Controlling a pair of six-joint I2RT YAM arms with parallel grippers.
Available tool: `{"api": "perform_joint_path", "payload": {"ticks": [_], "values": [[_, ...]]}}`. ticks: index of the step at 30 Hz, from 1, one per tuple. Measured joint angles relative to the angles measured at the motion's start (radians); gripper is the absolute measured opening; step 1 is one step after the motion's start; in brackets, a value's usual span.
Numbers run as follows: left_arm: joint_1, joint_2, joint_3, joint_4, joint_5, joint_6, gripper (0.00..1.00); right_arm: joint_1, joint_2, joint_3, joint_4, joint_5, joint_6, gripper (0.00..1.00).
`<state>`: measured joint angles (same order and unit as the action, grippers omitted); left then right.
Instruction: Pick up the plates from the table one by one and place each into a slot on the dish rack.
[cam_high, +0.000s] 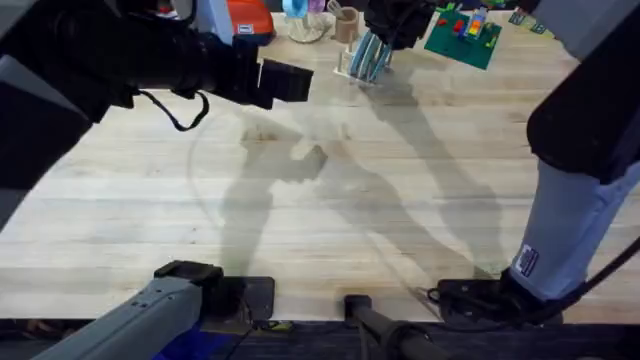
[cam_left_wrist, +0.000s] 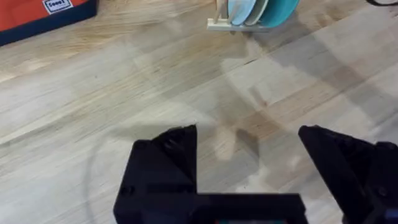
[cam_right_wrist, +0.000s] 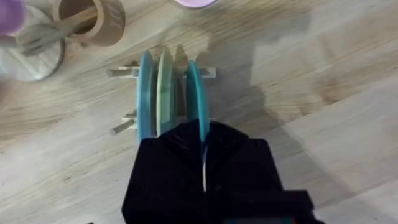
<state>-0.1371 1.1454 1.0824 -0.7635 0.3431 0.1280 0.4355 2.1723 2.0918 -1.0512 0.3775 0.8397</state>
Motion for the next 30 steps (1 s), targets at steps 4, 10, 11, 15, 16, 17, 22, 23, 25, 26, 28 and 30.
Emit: {"api": "perform_joint_path", "payload": {"ticks": [4,10,11,15,16,17,22,23,25,26,28,30], "values": [[0.000,0.000,0.000,0.000,0.000,0.000,0.996,0.000,0.000,0.000,0.000,0.000,-0.007,0.029],[0.000,0.000,0.000,0.000,0.000,0.000,0.996,0.000,0.000,0.000,0.000,0.000,-0.010,0.029],[0.000,0.000,0.000,0.000,0.000,0.000,0.996,0.000,0.000,0.000,0.001,0.000,-0.010,0.029],[0.000,0.000,0.000,0.000,0.000,0.000,0.995,-0.002,0.000,0.000,0.011,0.000,-0.011,0.030],[0.000,0.000,0.000,0.000,0.000,0.000,0.995,-0.004,0.000,0.000,0.016,0.000,-0.010,0.029],[0.000,0.000,0.000,0.000,0.000,0.000,0.995,-0.005,0.000,0.000,0.020,0.000,-0.011,0.029],[0.000,0.000,0.000,0.000,0.000,0.000,0.995,-0.010,0.000,0.000,0.026,0.000,-0.011,0.029],[0.000,0.000,0.000,0.000,0.000,0.000,0.995,-0.010,0.000,0.000,0.027,0.000,-0.011,0.029],[0.000,0.000,0.000,0.000,0.000,0.000,0.995,-0.010,0.000,0.000,0.027,0.000,-0.011,0.029],[0.000,0.000,0.000,0.000,0.000,0.000,0.995,-0.010,0.000,0.000,0.027,0.000,-0.011,0.029],[0.000,0.000,0.000,0.000,0.000,0.000,0.995,-0.010,0.000,0.000,0.027,0.000,-0.011,0.029],[0.000,0.000,0.000,0.000,0.000,0.000,0.995,-0.010,0.000,0.000,0.027,0.000,-0.011,0.029]]}}
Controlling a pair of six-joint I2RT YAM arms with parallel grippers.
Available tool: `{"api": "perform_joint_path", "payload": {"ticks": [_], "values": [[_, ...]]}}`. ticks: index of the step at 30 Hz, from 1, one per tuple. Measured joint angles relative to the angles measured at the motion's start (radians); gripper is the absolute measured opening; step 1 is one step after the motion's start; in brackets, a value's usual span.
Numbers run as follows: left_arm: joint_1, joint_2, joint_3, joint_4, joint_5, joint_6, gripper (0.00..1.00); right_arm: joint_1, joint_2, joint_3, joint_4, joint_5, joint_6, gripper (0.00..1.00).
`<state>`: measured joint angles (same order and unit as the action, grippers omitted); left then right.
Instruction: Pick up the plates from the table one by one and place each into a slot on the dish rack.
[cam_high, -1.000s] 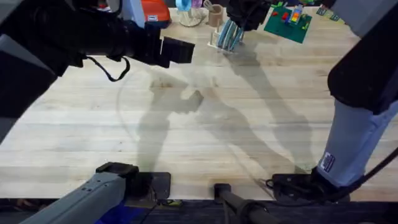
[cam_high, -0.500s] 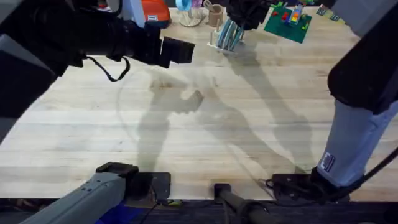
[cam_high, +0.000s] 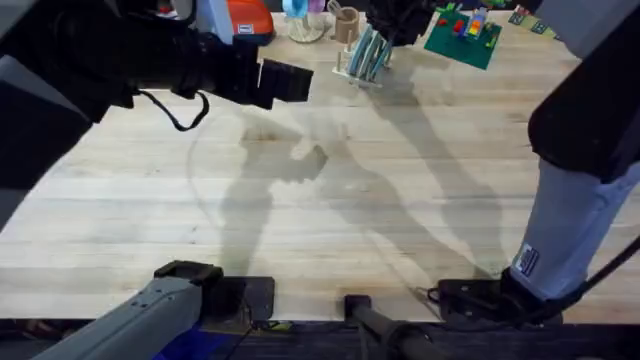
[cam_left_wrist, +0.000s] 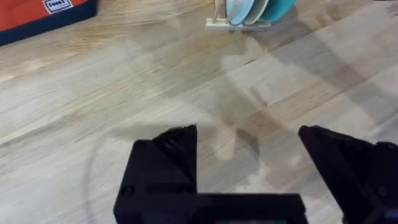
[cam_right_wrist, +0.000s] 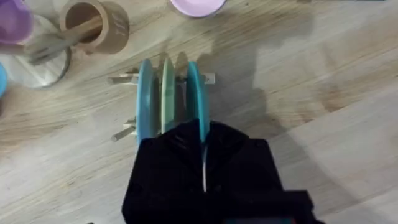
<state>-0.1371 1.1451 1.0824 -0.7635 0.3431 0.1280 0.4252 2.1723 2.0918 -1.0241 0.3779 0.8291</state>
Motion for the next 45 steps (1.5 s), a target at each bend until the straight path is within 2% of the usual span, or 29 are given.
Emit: {"api": "perform_joint_path", "payload": {"ticks": [9,16,29,39,42,45], "values": [[0.000,0.000,0.000,0.000,0.000,0.000,0.996,0.000,0.000,0.000,0.000,0.000,0.000,0.039],[0.000,0.000,0.000,0.000,0.000,0.000,0.995,0.000,0.000,0.000,0.006,0.000,0.000,0.227],[0.000,0.000,0.000,0.000,0.000,0.000,0.995,0.000,0.000,0.006,0.003,0.000,-0.022,0.251],[0.000,0.000,0.000,0.000,0.000,0.000,0.995,0.000,0.000,0.197,-0.154,0.000,-0.072,0.255],[0.000,0.000,0.000,0.000,0.000,0.000,0.995,0.000,0.000,0.253,-0.215,0.000,-0.076,0.357],[0.000,0.000,0.000,0.000,0.000,0.000,0.995,0.000,0.000,0.298,-0.271,0.000,-0.082,0.408]]}}
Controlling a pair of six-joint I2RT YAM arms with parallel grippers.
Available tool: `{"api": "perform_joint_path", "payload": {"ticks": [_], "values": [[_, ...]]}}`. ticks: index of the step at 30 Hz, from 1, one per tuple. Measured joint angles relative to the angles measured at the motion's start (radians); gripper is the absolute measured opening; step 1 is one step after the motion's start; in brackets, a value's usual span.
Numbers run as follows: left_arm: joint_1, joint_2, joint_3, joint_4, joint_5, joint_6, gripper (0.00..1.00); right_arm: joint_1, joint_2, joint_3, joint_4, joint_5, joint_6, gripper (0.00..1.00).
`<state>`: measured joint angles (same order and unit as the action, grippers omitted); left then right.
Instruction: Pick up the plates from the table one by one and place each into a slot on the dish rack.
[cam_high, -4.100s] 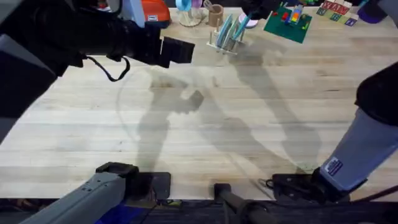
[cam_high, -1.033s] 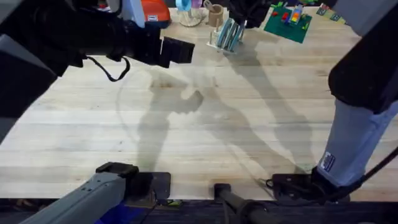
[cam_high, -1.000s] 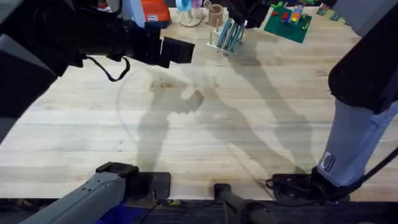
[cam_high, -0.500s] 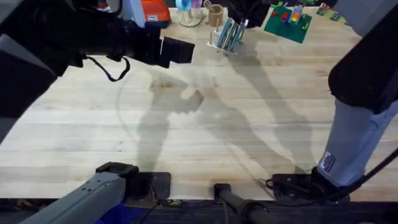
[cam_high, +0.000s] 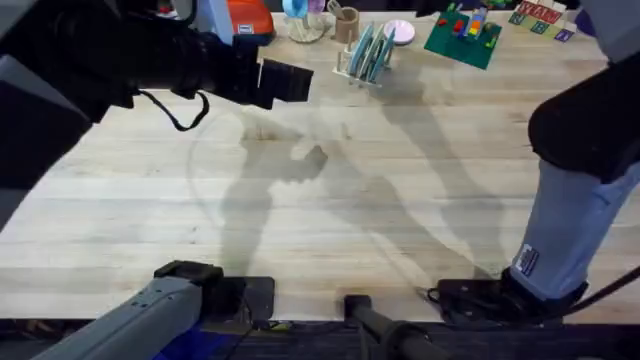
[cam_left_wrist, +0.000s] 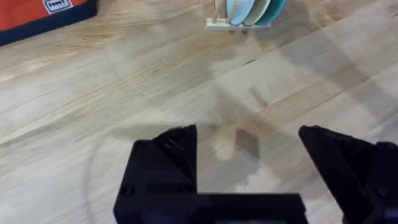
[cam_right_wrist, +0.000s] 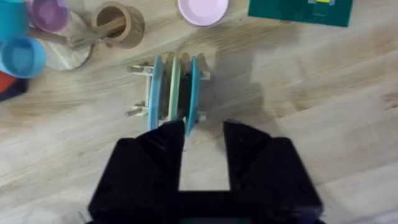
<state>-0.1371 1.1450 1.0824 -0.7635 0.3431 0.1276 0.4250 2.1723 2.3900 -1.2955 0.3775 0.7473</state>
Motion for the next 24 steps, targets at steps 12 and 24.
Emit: {"api": "perform_joint_path", "payload": {"ticks": [12,24], "values": [[0.000,0.000,0.000,0.000,0.000,0.000,0.995,0.000,0.000,0.085,-0.071,0.000,-0.151,0.993],[0.000,0.000,0.000,0.000,0.000,0.000,0.995,-0.072,-0.085,0.121,-0.187,-0.163,-0.342,0.995]]}}
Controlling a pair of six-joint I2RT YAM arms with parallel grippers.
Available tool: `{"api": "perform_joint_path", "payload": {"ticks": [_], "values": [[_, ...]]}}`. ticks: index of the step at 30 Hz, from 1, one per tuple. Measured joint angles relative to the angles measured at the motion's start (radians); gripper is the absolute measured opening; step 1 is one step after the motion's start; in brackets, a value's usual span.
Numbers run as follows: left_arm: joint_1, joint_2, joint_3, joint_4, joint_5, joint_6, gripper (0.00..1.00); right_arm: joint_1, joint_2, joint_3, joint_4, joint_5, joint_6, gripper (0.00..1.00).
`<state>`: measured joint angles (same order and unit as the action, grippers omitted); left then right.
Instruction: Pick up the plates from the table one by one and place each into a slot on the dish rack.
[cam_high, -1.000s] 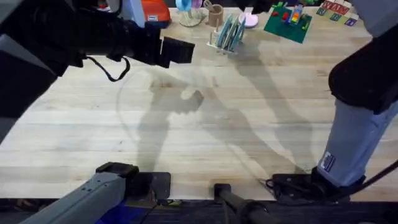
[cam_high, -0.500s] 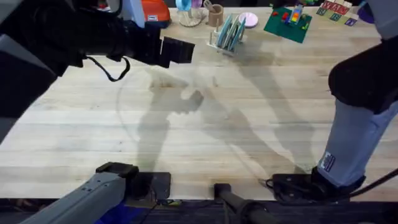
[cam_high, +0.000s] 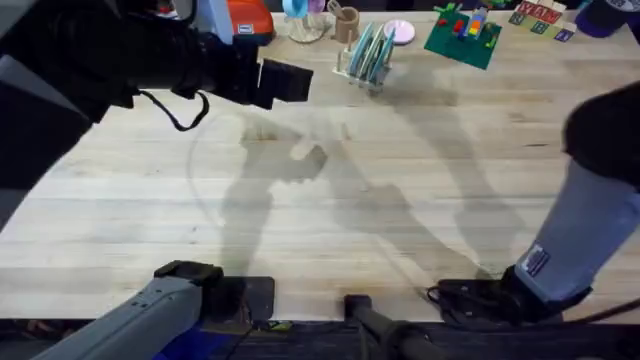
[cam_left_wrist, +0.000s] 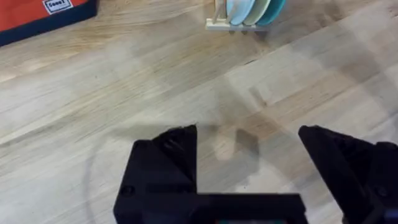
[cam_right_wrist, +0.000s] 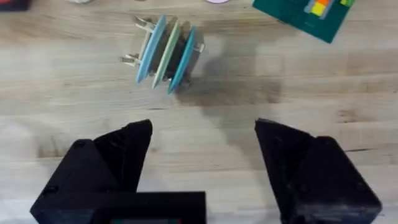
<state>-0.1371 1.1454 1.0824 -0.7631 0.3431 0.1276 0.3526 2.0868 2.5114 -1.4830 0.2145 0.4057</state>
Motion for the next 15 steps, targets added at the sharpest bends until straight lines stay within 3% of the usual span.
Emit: {"api": "perform_joint_path", "payload": {"ticks": [7,15], "values": [[0.000,0.000,0.000,0.000,0.000,0.000,0.995,-0.083,-0.174,-0.134,0.004,-0.060,-0.033,0.995],[0.000,0.000,0.000,0.000,0.000,0.000,0.995,-0.080,-0.344,-0.459,0.021,-0.081,-0.065,0.993]]}}
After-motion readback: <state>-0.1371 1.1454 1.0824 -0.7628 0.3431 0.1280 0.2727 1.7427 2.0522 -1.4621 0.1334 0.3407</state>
